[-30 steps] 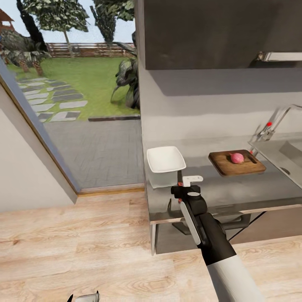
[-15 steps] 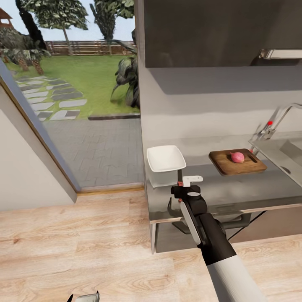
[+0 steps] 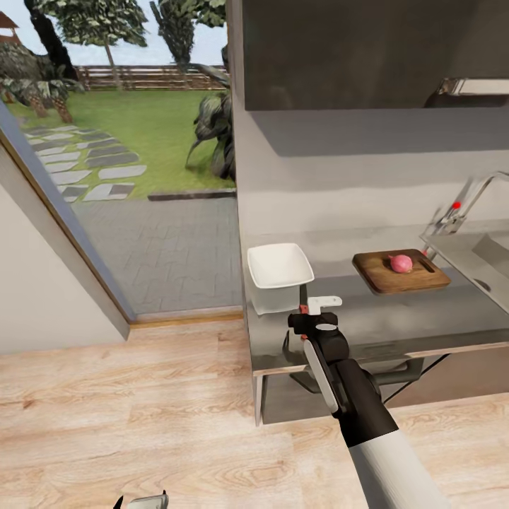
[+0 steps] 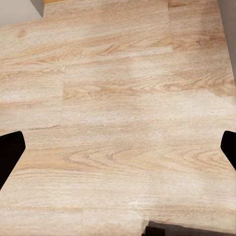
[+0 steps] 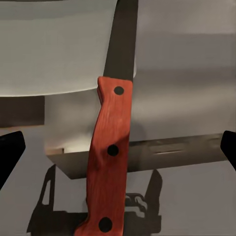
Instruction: In the kitchen, take the Vidalia onion out of the sink, dice it on the chopping board with the paring knife, put the diced onion into the bowl on the countertop, then place both the paring knife and the chopping board into the sink.
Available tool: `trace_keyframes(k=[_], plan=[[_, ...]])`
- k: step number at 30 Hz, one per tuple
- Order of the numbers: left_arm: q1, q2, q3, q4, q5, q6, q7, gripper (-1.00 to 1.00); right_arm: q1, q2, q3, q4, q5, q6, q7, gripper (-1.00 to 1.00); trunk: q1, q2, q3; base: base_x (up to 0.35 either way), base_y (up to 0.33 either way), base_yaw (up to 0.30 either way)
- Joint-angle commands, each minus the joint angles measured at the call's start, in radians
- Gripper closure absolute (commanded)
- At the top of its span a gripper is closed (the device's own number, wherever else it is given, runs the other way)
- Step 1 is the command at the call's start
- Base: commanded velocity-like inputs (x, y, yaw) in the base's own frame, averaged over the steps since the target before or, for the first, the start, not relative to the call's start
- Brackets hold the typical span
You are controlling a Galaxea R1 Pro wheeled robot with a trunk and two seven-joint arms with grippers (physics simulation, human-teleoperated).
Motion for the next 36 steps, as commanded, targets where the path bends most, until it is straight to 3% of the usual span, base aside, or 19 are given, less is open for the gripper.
trace_keyframes(k=[1,36], plan=[[-0.002,-0.001,-0.008,0.004,0.006,-0.005,0.003,-1.00,-0.001,0.000,0.002,-0.001,-0.005,0.005,-0.007,-1.00,0.001,-0.002,-0.002,0.000,0.000,0.000],[-0.002,-0.001,-0.009,0.004,0.006,-0.005,0.003,-1.00,-0.001,0.000,0.002,-0.001,-0.005,0.005,-0.007,-1.00,0.001,-0.002,-0.023,0.000,0.000,0.000]])
